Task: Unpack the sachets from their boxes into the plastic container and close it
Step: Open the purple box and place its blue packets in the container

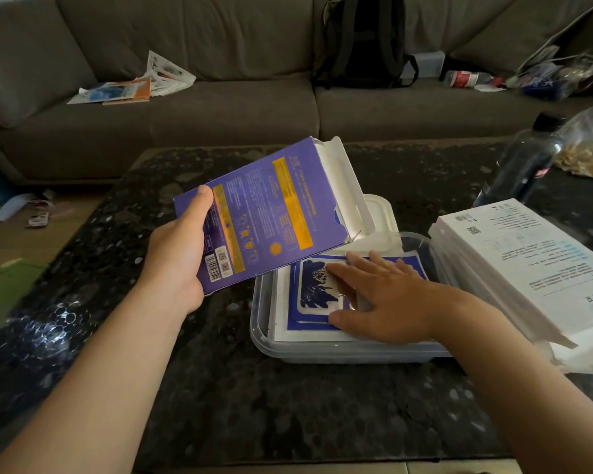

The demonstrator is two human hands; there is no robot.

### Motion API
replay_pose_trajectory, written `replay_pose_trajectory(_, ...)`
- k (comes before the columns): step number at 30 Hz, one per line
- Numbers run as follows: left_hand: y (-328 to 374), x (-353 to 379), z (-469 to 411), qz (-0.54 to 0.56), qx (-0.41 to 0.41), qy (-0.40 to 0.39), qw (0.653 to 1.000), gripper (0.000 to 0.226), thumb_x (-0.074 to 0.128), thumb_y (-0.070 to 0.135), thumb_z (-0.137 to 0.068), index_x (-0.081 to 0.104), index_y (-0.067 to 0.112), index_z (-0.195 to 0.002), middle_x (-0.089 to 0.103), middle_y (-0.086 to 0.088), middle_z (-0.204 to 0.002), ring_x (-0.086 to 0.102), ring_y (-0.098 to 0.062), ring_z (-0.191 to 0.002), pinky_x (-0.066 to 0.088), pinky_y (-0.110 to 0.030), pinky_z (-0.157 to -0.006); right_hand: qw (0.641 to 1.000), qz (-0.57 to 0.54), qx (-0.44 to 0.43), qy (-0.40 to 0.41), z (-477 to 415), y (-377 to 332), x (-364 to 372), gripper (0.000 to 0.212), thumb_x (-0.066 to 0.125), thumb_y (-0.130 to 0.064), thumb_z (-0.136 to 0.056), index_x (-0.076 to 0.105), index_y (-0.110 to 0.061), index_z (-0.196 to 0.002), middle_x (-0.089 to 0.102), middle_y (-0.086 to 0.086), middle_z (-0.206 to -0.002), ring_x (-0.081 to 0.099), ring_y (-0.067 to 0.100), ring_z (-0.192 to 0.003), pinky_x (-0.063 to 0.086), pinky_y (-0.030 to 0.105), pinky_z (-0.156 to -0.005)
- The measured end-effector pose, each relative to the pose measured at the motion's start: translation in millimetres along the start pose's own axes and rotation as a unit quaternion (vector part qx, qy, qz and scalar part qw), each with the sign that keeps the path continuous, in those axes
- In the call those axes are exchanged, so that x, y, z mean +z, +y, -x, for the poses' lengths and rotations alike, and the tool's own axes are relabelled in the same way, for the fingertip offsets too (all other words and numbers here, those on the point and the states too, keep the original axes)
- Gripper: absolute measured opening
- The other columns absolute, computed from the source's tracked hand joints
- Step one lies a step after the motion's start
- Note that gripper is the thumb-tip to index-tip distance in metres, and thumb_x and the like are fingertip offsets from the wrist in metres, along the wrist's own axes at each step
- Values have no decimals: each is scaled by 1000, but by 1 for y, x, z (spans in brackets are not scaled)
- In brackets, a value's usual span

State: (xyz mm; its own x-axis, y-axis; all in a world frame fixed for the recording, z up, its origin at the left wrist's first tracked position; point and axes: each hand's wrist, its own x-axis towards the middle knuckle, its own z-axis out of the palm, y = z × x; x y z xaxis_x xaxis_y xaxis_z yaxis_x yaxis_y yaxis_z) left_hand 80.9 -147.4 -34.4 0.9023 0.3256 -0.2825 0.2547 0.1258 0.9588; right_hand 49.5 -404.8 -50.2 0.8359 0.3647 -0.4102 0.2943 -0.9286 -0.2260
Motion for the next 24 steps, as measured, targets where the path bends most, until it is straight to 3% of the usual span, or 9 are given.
replay_pose_trajectory(4,0,1,1,-4,3,-6,1000,43,63,68,-93,75,30,-108,82,6,-92,80,-15,-80,63,-46,-83,1000,-1,0,2,2,-4,-2,78,39,-70,-94,0,-43,-155,-4,-9,-168,-7,29,-155,1,56,-123)
replay_pose_trajectory(6,0,1,2,-6,6,-8,1000,44,63,67,-93,75,28,-110,82,5,-94,80,-16,-81,63,-48,-85,998,-60,-6,8,6,-5,-7,73,51,-64,-93,15,-43,-153,21,-9,-162,20,27,-151,22,54,-121)
replay_pose_trajectory(8,1,1,4,-9,16,-6,1000,45,63,65,-94,75,26,-112,82,5,-94,80,-16,-81,63,-46,-84,982,-181,22,51,15,-2,-18,56,64,-45,-93,38,-39,-142,49,-15,-132,49,13,-125,49,31,-95)
replay_pose_trajectory(10,2,0,5,-11,29,3,1000,45,63,63,-95,74,24,-114,82,6,-93,80,-14,-79,63,-42,-80,948,-247,58,193,24,3,-33,30,64,-23,-95,57,-32,-123,60,-17,-109,61,6,-103,50,17,-73)
replay_pose_trajectory(13,3,4,8,-12,50,14,999,42,64,59,-96,73,21,-114,82,7,-89,79,-11,-74,60,-34,-68,833,-396,67,380,36,9,-48,20,57,-3,-96,67,-20,-95,74,-2,-85,74,13,-78,62,34,-71)
replay_pose_trajectory(15,3,9,10,-14,63,14,998,39,65,55,-97,73,20,-112,81,8,-88,78,-10,-73,58,-32,-65,781,-490,30,386,42,3,-50,20,56,2,-96,69,-13,-96,76,6,-82,76,21,-75,63,42,-71)
replay_pose_trajectory(18,1,14,13,-18,76,9,997,37,66,53,-97,72,20,-113,81,7,-90,79,-11,-76,62,-38,-74,781,-523,-4,340,37,-8,-46,23,55,9,-94,68,-8,-100,77,9,-86,76,25,-79,63,43,-74)
replay_pose_trajectory(24,-1,13,14,-19,87,10,996,36,66,52,-97,71,21,-115,81,7,-94,79,-12,-82,62,-41,-80,776,-549,22,309,27,-15,-43,22,56,8,-94,66,-9,-103,77,8,-89,76,25,-83,63,45,-74)
